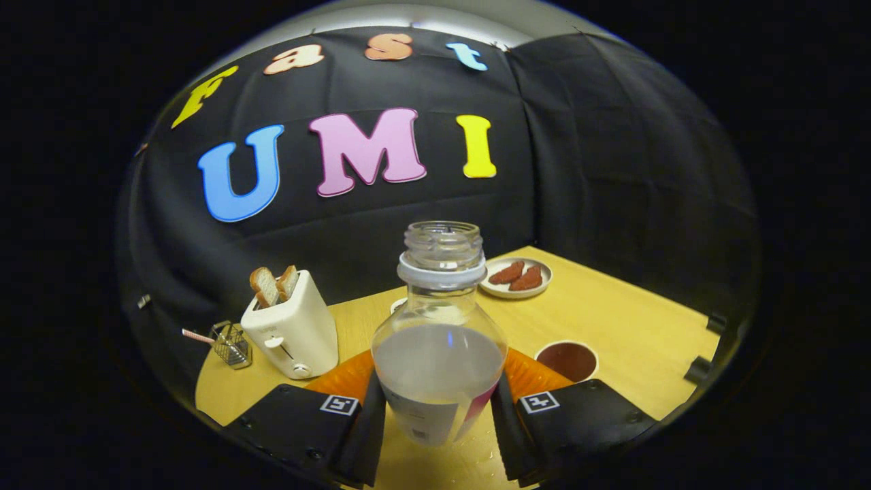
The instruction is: Take the bottle from table, then pour the juice into the cup, finally place the bottle on the coaster
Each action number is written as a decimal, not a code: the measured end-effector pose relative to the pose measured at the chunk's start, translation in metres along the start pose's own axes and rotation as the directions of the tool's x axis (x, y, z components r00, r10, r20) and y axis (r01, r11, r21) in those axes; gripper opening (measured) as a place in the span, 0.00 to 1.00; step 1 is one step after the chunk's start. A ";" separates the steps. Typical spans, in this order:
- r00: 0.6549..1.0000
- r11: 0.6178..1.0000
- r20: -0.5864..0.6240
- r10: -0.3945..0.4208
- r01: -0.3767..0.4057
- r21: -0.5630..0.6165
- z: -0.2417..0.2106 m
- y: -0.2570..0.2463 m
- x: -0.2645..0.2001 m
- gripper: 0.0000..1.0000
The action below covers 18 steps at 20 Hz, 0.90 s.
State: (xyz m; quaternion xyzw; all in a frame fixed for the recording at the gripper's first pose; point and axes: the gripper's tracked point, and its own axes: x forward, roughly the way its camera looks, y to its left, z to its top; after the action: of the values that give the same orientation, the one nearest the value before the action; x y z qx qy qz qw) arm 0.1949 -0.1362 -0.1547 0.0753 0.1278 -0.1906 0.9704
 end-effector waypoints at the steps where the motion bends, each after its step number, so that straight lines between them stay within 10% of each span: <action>1: 1.000 0.998 0.021 0.015 -0.014 -0.062 0.003 0.006 0.007 0.70; 7: 0.992 0.963 0.077 0.101 -0.078 -0.260 0.005 0.052 0.066 0.71; 18: 0.998 0.980 0.016 0.064 -0.060 -0.188 -0.050 0.051 0.155 0.71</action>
State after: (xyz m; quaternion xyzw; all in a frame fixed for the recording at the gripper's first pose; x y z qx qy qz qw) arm 0.3423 -0.1342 -0.2406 -0.0145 0.1320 -0.1482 0.9800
